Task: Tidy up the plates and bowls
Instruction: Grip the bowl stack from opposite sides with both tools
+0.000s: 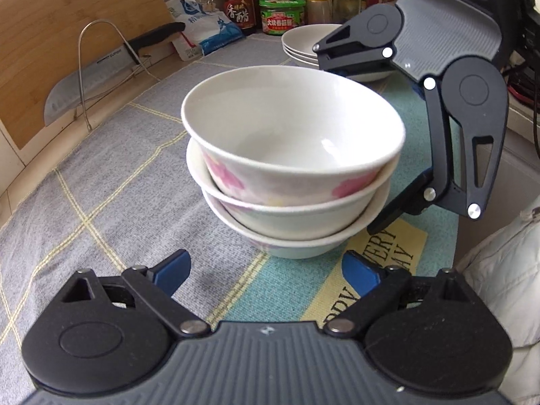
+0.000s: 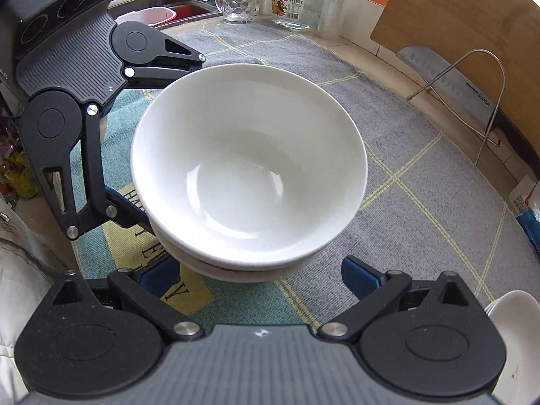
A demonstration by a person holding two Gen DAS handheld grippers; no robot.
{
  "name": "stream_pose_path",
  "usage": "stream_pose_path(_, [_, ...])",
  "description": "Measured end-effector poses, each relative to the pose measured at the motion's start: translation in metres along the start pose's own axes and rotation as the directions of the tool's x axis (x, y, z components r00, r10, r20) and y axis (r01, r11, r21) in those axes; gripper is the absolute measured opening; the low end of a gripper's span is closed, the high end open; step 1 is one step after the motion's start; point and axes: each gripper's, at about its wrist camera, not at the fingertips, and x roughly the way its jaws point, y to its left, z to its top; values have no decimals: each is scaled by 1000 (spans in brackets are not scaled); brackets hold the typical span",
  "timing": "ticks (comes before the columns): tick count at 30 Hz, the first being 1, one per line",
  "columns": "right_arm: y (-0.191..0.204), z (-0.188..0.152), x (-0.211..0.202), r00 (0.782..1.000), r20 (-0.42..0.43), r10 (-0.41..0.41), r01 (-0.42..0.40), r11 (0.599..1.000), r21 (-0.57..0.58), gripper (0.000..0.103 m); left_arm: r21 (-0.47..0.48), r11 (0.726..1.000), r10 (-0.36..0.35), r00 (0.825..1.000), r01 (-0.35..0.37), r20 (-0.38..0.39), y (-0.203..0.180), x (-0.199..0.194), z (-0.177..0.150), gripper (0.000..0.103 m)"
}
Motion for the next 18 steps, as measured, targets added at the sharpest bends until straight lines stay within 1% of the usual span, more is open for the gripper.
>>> stream_pose_path(5, [-4, 5, 5, 999, -3, 41, -41, 998, -48, 103, 81, 995, -59, 998, 58, 11, 7, 1, 4, 92])
stream_pose_path(9, [-9, 10, 5, 997, 5, 78, -78, 995, -68, 103, 103, 987, -121, 993, 122, -9, 14, 4, 7, 86])
stream_pose_path(11, [-10, 13, 4, 996, 8, 87, -86, 993, -83, 103, 106, 981, -162, 987, 163, -16, 18, 6, 11, 83])
stream_pose_path(13, [-11, 14, 4, 995, 3, 99, -99, 991, -95, 101, 117, 976, -184, 983, 186, -22, 19, 7, 13, 82])
stream_pose_path(15, [-13, 15, 4, 994, -3, 112, -112, 988, -102, 99, 126, 968, -214, 976, 216, -30, 22, 8, 15, 78])
stream_pose_path(18, [-15, 17, 5, 991, -12, 137, -137, 985, -102, 95, 129, 955, -265, 964, 267, -29, 27, 8, 19, 76])
